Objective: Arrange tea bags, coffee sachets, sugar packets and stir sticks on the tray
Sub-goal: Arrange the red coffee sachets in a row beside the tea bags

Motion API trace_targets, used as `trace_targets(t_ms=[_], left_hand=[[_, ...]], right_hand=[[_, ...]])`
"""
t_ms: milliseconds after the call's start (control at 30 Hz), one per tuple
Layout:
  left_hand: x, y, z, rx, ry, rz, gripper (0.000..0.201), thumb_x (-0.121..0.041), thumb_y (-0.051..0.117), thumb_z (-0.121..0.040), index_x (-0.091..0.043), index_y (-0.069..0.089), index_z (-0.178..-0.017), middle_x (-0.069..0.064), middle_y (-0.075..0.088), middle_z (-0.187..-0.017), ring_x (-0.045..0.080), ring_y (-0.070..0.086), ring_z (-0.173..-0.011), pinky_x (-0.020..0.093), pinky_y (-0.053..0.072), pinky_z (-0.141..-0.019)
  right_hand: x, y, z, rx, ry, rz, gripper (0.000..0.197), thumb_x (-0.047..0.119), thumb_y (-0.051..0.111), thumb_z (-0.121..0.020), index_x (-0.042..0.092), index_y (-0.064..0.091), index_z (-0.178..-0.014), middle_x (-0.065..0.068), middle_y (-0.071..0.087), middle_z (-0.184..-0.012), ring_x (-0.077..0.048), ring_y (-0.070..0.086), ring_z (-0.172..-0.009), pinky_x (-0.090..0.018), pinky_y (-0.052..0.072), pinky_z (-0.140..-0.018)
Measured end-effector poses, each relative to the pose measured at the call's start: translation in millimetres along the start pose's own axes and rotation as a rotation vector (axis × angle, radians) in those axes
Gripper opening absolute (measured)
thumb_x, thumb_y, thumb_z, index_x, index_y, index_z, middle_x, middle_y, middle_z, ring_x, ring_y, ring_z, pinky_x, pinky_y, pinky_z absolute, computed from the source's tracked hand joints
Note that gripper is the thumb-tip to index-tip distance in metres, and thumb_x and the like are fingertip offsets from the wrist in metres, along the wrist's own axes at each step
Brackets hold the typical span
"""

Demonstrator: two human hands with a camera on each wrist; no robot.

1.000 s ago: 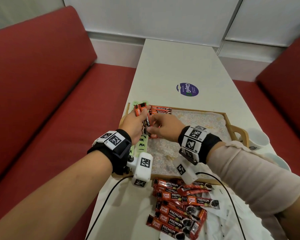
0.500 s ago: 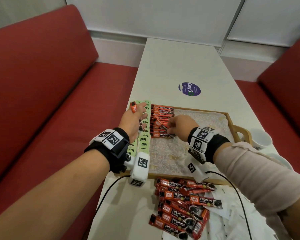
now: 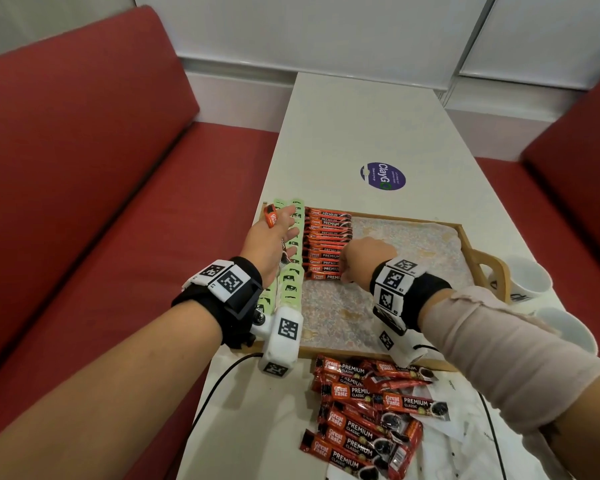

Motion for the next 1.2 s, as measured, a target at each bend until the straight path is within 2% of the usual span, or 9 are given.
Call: trace_targets(t_ms=[133, 300, 467, 567, 733, 800, 900, 1067, 1200], left_hand=[[1.2, 0.0, -1.1, 0.000, -0.002, -0.001, 0.034, -0.024, 0.036, -0.103, -0.011, 0.053, -0.130, 0.010, 0.049, -0.135, 0.017, 0.053, -0.112, 0.038, 0.047, -0.095], [3.0, 1.2, -3.6, 0.000, -0.013, 0.005, 0.031, -0.024, 0.037, -0.103, -0.014, 0.055, -0.127, 0.003, 0.051, -0.121, 0.017, 0.054, -0.110, 0.038, 0.047, -0.095], [4.9, 2.1, -4.7, -0.003, -0.022, 0.007, 0.028, -0.025, 0.038, -0.103, -0.016, 0.057, -0.122, 0.000, 0.052, -0.113, 0.016, 0.055, -0.109, 0.039, 0.048, -0.095], [6.5, 2.6, -6.4, -0.008, -0.027, 0.011, 0.024, -0.027, 0.038, -0.103, -0.019, 0.059, -0.113, -0.002, 0.054, -0.110, 0.015, 0.057, -0.107, 0.039, 0.049, -0.095], [7.6, 3.4, -5.8, -0.020, -0.046, 0.039, 0.024, -0.030, 0.040, -0.102, -0.023, 0.062, -0.097, -0.004, 0.058, -0.105, 0.012, 0.061, -0.098, 0.036, 0.052, -0.087], [6.5, 4.7, -3.4, -0.018, -0.060, 0.055, 0.025, -0.030, 0.041, -0.102, -0.023, 0.063, -0.096, -0.002, 0.059, -0.105, 0.013, 0.061, -0.096, 0.033, 0.052, -0.076], [3.9, 6.9, -0.1, -0.013, -0.080, 0.060, 0.024, -0.030, 0.044, -0.100, -0.023, 0.066, -0.094, -0.002, 0.060, -0.104, 0.013, 0.061, -0.092, 0.028, 0.047, -0.062], [-1.8, 16.9, 9.4, 0.045, -0.068, 0.035, 0.028, -0.030, 0.040, -0.102, -0.025, 0.065, -0.091, -0.002, 0.058, -0.096, 0.013, 0.055, -0.085, 0.032, 0.046, -0.069], [-4.9, 26.2, 20.7, 0.096, -0.041, 0.003, 0.035, -0.036, 0.032, -0.103, -0.026, 0.065, -0.096, -0.002, 0.059, -0.097, 0.015, 0.054, -0.093, 0.035, 0.047, -0.072]], right_hand=[[0.4, -0.4, -1.5, -0.022, 0.007, 0.021, 0.025, 0.028, 0.064, -0.086, 0.014, 0.063, -0.106, -0.003, 0.059, -0.089, -0.023, 0.055, -0.075, -0.030, 0.046, -0.068], [-0.4, 0.2, -1.6, -0.040, -0.017, 0.004, 0.028, 0.035, 0.062, -0.088, 0.016, 0.062, -0.107, -0.003, 0.061, -0.091, -0.023, 0.054, -0.075, -0.029, 0.044, -0.068], [1.0, 0.6, -2.3, -0.048, -0.024, -0.018, 0.031, 0.043, 0.062, -0.087, 0.016, 0.062, -0.101, -0.001, 0.056, -0.083, -0.022, 0.054, -0.072, -0.028, 0.043, -0.066], [1.1, -0.2, -2.6, -0.058, -0.020, -0.032, 0.031, 0.046, 0.062, -0.086, 0.016, 0.062, -0.096, 0.000, 0.055, -0.079, -0.021, 0.054, -0.069, -0.027, 0.042, -0.064], [1.0, -2.1, 0.7, -0.052, -0.029, -0.036, 0.027, 0.045, 0.060, -0.087, 0.019, 0.053, -0.086, 0.000, 0.055, -0.080, -0.021, 0.054, -0.072, -0.028, 0.041, -0.064], [1.2, -3.4, 4.6, -0.065, -0.034, -0.043, 0.024, 0.042, 0.059, -0.087, 0.020, 0.050, -0.086, 0.000, 0.057, -0.083, -0.021, 0.054, -0.073, -0.028, 0.041, -0.065], [3.0, -8.7, 13.2, -0.102, -0.070, -0.099, 0.026, 0.047, 0.058, -0.085, 0.024, 0.046, -0.089, 0.004, 0.053, -0.084, -0.019, 0.052, -0.076, -0.028, 0.040, -0.066], [18.1, -19.0, 25.3, -0.122, -0.214, -0.305, 0.035, 0.049, 0.065, -0.081, 0.022, 0.054, -0.102, 0.006, 0.053, -0.093, -0.015, 0.050, -0.084, -0.027, 0.038, -0.071], [35.6, -18.4, 28.2, -0.106, -0.345, -0.436, 0.045, 0.035, 0.069, -0.083, 0.014, 0.056, -0.121, -0.001, 0.063, -0.108, -0.020, 0.057, -0.099, -0.031, 0.045, -0.084]])
Point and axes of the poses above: each hand's wrist, its own z-axis away from the middle knuckle, its own y-axis out of the palm, x = y × z, the point moved 6 cm from there along -z, towards the middle knuckle
